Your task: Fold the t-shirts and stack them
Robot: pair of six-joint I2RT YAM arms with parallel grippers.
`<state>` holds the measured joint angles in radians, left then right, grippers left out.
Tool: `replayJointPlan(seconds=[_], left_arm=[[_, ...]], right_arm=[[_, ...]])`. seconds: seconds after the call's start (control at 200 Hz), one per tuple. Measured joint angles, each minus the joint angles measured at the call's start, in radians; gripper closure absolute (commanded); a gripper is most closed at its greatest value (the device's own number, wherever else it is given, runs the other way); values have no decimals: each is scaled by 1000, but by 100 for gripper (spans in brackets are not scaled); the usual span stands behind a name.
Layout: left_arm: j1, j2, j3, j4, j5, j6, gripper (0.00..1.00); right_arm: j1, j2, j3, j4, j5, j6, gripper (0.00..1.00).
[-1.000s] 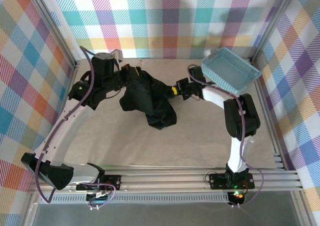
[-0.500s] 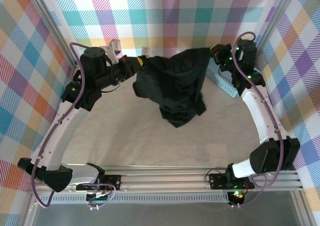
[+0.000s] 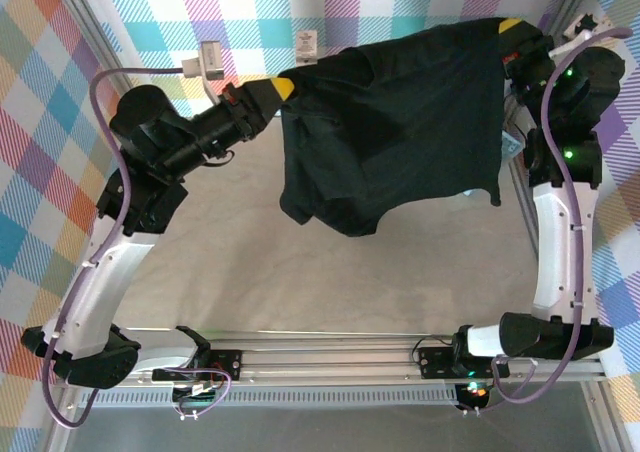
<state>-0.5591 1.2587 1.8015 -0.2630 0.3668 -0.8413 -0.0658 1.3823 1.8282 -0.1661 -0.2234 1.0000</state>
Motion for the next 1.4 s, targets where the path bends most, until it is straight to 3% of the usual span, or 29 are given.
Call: replayJointPlan(seconds=[0.18, 0.45, 0.535, 0.585, 0.65, 0.75, 0.875, 1.055, 1.2, 1.4], left_arm=[[47, -32, -50, -134, -184, -33, 100], [304, 15, -478, -271, -389, -143, 100], [391, 79, -545, -288, -404, -142, 100], [439, 126, -558, -290, -411, -135, 87], [487, 183, -559, -288, -429, -118, 60], [524, 252, -547, -331, -477, -81, 48], [510, 286, -510, -412, -525, -21, 44], [391, 271, -529, -486, -508, 58, 44], [285, 340, -550, -499, -435, 146, 42], [210, 559, -516, -503, -399, 230, 43]], right_arm=[[40, 197, 66, 31, -114, -24, 100], [222, 656, 240, -77, -237, -137, 100], [276, 808, 350, -163, -260, -164, 84], [306, 907, 449, -216, -272, -176, 69], [334, 1012, 563, -284, -278, -202, 53], [354, 1088, 651, -385, -274, -233, 44], [355, 1025, 554, -441, -238, -258, 43], [356, 623, -47, -387, -154, -235, 46], [359, 359, -395, -375, -91, -206, 42], [361, 292, -646, -393, -48, -160, 41]])
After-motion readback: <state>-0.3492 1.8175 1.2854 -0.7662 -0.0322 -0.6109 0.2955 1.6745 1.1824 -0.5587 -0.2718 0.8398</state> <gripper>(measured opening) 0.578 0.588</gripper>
